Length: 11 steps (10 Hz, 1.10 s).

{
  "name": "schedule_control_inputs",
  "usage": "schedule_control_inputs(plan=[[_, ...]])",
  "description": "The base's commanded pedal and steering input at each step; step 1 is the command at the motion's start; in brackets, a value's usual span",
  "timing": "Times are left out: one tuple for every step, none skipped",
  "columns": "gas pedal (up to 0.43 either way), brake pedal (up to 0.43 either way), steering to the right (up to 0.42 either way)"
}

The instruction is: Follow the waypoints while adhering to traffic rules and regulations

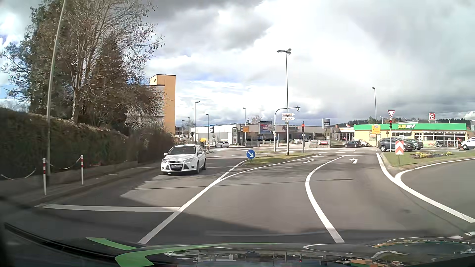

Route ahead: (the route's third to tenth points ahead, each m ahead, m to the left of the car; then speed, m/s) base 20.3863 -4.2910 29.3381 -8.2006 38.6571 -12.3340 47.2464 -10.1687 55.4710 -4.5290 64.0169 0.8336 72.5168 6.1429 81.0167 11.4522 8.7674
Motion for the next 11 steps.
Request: schedule_control_inputs(plan=[[0.0, 0.238, 0.032], [0.0, 0.238, 0.035], [0.0, 0.238, 0.038], [0.0, 0.238, 0.043], [0.0, 0.238, 0.051], [0.0, 0.238, 0.058], [0.0, 0.238, 0.064], [0.0, 0.244, 0.071], [0.0, 0.25, 0.077], [0.0, 0.256, 0.082], [0.0, 0.256, 0.089]])
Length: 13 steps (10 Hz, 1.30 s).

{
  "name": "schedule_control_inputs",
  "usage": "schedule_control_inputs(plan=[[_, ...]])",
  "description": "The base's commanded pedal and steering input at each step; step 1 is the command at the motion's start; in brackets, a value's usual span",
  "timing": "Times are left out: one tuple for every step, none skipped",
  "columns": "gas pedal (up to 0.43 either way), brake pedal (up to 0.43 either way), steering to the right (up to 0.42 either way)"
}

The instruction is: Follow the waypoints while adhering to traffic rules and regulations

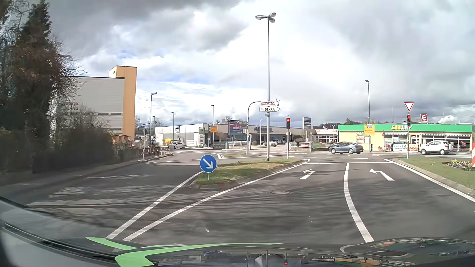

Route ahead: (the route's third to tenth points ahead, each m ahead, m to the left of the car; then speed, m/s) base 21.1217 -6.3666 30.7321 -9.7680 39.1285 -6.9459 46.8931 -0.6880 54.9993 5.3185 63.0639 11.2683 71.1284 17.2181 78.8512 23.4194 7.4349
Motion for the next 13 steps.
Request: schedule_control_inputs(plan=[[0.0, 0.262, 0.096], [0.0, 0.268, 0.103], [0.0, 0.268, 0.111], [0.0, 0.268, 0.117], [0.0, 0.268, 0.122], [0.0, 0.268, 0.126], [0.0, 0.268, 0.126], [0.0, 0.268, 0.126], [0.0, 0.268, 0.126], [0.0, 0.268, 0.126], [0.0, 0.268, 0.126], [0.0, 0.268, 0.126], [0.0, 0.268, 0.125]])
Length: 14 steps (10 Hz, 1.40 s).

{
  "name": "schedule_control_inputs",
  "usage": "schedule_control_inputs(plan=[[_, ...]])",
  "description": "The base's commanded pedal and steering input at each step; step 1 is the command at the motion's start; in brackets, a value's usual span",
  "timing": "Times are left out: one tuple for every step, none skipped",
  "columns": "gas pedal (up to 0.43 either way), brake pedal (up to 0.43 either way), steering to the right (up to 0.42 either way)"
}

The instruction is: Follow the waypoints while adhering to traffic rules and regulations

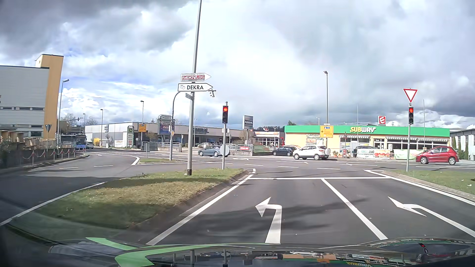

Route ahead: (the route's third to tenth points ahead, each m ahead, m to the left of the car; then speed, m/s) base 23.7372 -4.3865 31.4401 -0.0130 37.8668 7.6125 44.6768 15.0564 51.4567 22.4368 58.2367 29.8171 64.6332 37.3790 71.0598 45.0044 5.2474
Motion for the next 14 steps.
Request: schedule_control_inputs(plan=[[0.0, 0.268, 0.124], [0.0, 0.274, 0.122], [0.0, 0.274, 0.122], [0.0, 0.28, 0.116], [0.0, 0.28, 0.106], [0.0, 0.28, 0.094], [0.0, 0.28, 0.082], [0.0, 0.28, 0.073], [0.0, 0.268, 0.065], [0.0, 0.244, 0.056], [0.0, 0.238, 0.054], [0.0, 0.238, 0.053], [0.0, 0.238, 0.053], [0.0, 0.238, 0.052]])
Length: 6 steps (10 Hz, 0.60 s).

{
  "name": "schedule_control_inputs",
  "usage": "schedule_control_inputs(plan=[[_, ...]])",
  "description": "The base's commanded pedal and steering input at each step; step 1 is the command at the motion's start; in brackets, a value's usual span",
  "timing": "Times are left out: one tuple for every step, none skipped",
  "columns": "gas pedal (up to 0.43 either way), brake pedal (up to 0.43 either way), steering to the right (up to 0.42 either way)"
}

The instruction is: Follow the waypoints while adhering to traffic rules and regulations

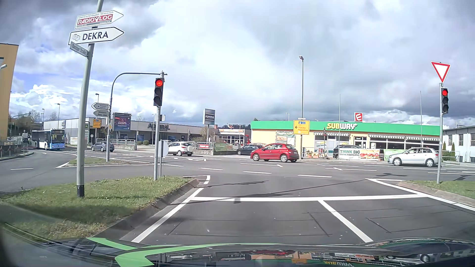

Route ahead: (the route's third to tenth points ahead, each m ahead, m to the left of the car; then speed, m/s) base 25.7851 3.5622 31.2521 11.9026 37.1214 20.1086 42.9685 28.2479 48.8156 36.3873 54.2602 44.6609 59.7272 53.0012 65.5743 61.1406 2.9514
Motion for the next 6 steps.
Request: schedule_control_inputs(plan=[[0.0, 0.238, 0.05], [0.0, 0.238, 0.049], [0.0, 0.238, 0.047], [0.0, 0.238, 0.046], [0.0, 0.244, 0.045], [0.0, 0.244, 0.044]])
